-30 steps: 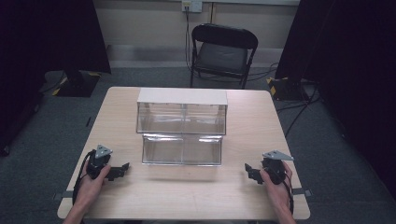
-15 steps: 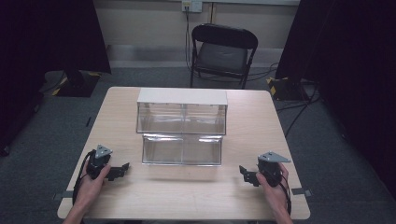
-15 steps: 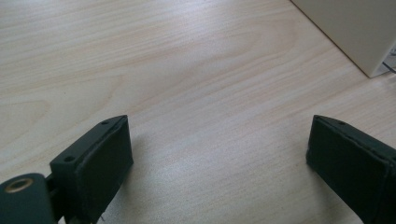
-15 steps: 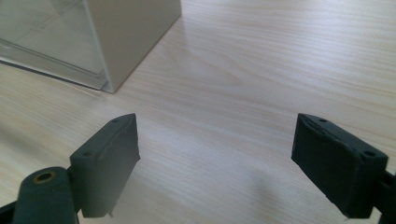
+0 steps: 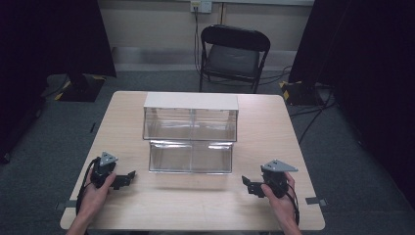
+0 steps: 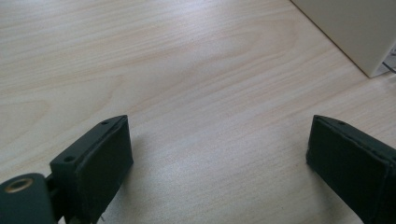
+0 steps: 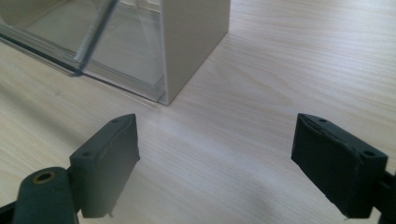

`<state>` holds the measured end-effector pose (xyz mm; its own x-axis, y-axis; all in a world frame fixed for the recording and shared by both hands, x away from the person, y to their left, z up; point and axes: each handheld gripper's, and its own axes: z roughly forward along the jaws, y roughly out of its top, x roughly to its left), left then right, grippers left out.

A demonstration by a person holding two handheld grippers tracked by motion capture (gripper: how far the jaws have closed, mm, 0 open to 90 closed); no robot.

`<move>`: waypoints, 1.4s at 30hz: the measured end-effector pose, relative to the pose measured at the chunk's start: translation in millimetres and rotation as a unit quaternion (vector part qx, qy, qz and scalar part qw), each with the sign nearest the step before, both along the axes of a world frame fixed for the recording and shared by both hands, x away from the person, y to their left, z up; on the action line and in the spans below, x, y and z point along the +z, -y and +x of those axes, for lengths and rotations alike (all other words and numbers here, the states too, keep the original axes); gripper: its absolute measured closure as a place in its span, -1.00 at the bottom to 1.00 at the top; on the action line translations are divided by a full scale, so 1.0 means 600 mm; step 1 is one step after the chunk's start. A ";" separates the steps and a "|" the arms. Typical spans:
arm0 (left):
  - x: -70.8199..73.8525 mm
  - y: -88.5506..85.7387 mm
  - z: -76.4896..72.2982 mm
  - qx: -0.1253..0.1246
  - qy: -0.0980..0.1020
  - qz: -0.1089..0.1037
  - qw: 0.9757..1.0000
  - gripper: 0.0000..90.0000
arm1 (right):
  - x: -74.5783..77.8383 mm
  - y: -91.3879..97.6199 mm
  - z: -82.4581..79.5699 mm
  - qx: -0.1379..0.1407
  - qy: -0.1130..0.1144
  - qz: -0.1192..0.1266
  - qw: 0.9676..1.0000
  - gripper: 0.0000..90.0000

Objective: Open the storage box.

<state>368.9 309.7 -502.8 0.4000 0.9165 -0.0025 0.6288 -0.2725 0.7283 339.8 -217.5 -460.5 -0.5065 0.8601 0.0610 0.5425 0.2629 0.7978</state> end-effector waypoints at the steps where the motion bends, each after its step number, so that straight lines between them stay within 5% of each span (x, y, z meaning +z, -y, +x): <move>1: 0.000 0.000 0.000 0.000 0.000 0.000 1.000 -0.86 | 0.001 -0.003 -0.001 0.003 -0.001 0.002 1.000 -0.68; 18: 0.000 0.000 0.000 0.000 0.000 0.000 1.000 -0.86 | 0.012 -0.048 -0.003 0.047 -0.009 0.019 0.999 -0.68; 31: 0.000 0.000 0.000 0.000 0.000 0.000 1.000 -0.86 | 0.021 -0.100 0.031 0.082 -0.014 -0.002 0.997 -0.80; 34: 0.000 0.000 0.000 0.000 0.000 0.000 1.000 -0.86 | 0.018 -0.115 0.035 0.087 -0.014 -0.002 0.996 -0.86; 37: 0.000 0.000 0.000 -0.001 0.000 0.001 1.000 -0.86 | 0.008 -0.126 0.037 0.085 -0.013 -0.020 0.996 -0.61; 42: 0.000 0.000 0.000 0.000 0.000 0.000 1.000 -0.86 | -0.007 -0.127 0.044 0.075 -0.015 -0.012 0.997 -0.69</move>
<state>369.0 309.8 -502.8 0.4002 0.9164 -0.0023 0.6287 -0.2727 0.7282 366.4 -141.4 -464.6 -0.6273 0.7766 0.0585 0.5195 0.3613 0.7743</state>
